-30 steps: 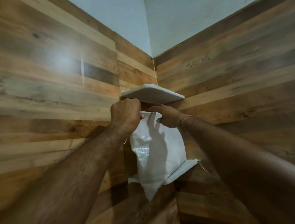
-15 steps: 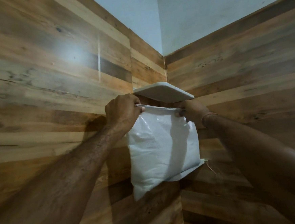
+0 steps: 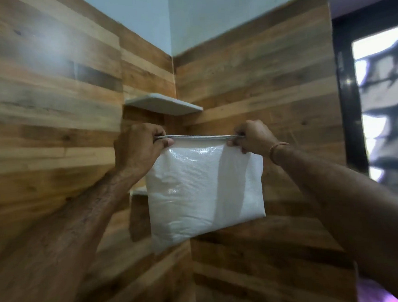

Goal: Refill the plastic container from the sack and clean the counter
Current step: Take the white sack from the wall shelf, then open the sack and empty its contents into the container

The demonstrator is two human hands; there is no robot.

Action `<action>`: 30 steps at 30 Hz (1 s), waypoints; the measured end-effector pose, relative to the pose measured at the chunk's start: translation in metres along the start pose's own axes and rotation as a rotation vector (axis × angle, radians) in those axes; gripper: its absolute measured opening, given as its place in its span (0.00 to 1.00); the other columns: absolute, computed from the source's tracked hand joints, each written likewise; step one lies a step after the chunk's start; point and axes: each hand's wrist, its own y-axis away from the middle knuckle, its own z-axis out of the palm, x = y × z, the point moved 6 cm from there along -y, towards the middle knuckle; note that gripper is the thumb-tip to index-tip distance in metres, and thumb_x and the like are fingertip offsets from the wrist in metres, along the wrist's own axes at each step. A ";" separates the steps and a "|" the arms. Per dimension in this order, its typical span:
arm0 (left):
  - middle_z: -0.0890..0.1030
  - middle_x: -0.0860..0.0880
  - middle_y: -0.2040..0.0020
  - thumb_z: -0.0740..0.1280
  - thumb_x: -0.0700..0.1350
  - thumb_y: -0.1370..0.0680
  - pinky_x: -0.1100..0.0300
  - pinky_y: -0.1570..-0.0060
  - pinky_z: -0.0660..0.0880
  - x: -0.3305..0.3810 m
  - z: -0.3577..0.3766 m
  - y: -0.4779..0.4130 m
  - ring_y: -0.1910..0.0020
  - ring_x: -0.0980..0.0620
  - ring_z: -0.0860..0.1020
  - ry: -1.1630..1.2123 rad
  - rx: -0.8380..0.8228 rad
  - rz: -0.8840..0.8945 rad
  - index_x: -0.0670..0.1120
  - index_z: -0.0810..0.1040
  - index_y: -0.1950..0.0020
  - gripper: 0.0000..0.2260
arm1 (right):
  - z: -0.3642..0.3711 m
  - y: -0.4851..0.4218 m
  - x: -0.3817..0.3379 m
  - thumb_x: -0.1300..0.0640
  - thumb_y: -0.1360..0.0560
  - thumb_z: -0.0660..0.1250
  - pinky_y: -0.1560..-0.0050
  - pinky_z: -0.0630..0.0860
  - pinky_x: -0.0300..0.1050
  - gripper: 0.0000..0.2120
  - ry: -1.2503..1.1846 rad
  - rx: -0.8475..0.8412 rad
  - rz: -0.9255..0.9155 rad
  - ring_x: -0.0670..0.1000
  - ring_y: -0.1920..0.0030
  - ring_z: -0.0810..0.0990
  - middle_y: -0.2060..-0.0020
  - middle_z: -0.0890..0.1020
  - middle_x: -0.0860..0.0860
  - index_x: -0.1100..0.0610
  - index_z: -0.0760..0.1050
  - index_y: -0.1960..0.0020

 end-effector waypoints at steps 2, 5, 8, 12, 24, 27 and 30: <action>0.85 0.52 0.60 0.74 0.60 0.25 0.56 0.60 0.70 0.030 0.001 0.043 0.58 0.50 0.79 -0.007 -0.072 -0.018 0.50 0.86 0.54 0.13 | -0.008 0.049 0.029 0.47 0.28 0.78 0.64 0.81 0.45 0.16 -0.040 -0.073 0.044 0.51 0.70 0.85 0.69 0.84 0.52 0.58 0.79 0.63; 0.85 0.51 0.58 0.72 0.63 0.25 0.56 0.58 0.74 0.077 0.001 0.117 0.57 0.48 0.81 0.012 -0.213 -0.042 0.50 0.86 0.53 0.16 | -0.012 0.135 0.070 0.49 0.28 0.79 0.64 0.82 0.44 0.15 -0.073 -0.185 0.090 0.53 0.68 0.86 0.68 0.84 0.55 0.53 0.77 0.66; 0.83 0.52 0.59 0.73 0.55 0.23 0.68 0.62 0.68 0.129 -0.005 0.202 0.59 0.53 0.77 0.138 -0.365 -0.052 0.51 0.84 0.55 0.09 | -0.008 0.221 0.108 0.51 0.29 0.80 0.63 0.84 0.42 0.17 -0.126 -0.303 0.172 0.54 0.67 0.87 0.67 0.86 0.57 0.53 0.75 0.69; 0.83 0.47 0.63 0.73 0.54 0.22 0.57 0.66 0.68 0.171 -0.007 0.304 0.64 0.49 0.76 0.185 -0.517 -0.025 0.48 0.85 0.58 0.11 | 0.009 0.331 0.151 0.52 0.29 0.80 0.66 0.83 0.41 0.15 -0.183 -0.465 0.282 0.51 0.71 0.85 0.73 0.82 0.50 0.55 0.78 0.67; 0.78 0.55 0.67 0.72 0.56 0.23 0.57 0.67 0.74 0.235 -0.010 0.535 0.67 0.52 0.78 0.144 -0.790 -0.110 0.51 0.76 0.63 0.14 | 0.029 0.556 0.209 0.57 0.34 0.83 0.60 0.84 0.50 0.12 -0.127 -0.640 0.449 0.56 0.68 0.86 0.70 0.85 0.55 0.62 0.83 0.64; 0.79 0.55 0.67 0.72 0.57 0.23 0.61 0.69 0.69 0.245 -0.005 0.566 0.67 0.53 0.78 0.142 -0.842 -0.123 0.50 0.78 0.62 0.14 | 0.030 0.585 0.216 0.55 0.34 0.83 0.62 0.81 0.48 0.11 -0.077 -0.661 0.461 0.55 0.66 0.84 0.70 0.84 0.51 0.56 0.82 0.67; 0.78 0.58 0.68 0.74 0.57 0.24 0.65 0.70 0.61 0.255 -0.002 0.587 0.69 0.59 0.75 0.192 -0.913 -0.127 0.54 0.80 0.62 0.11 | 0.030 0.610 0.221 0.53 0.33 0.82 0.58 0.69 0.38 0.06 0.047 -0.690 0.440 0.49 0.61 0.82 0.67 0.82 0.47 0.53 0.86 0.62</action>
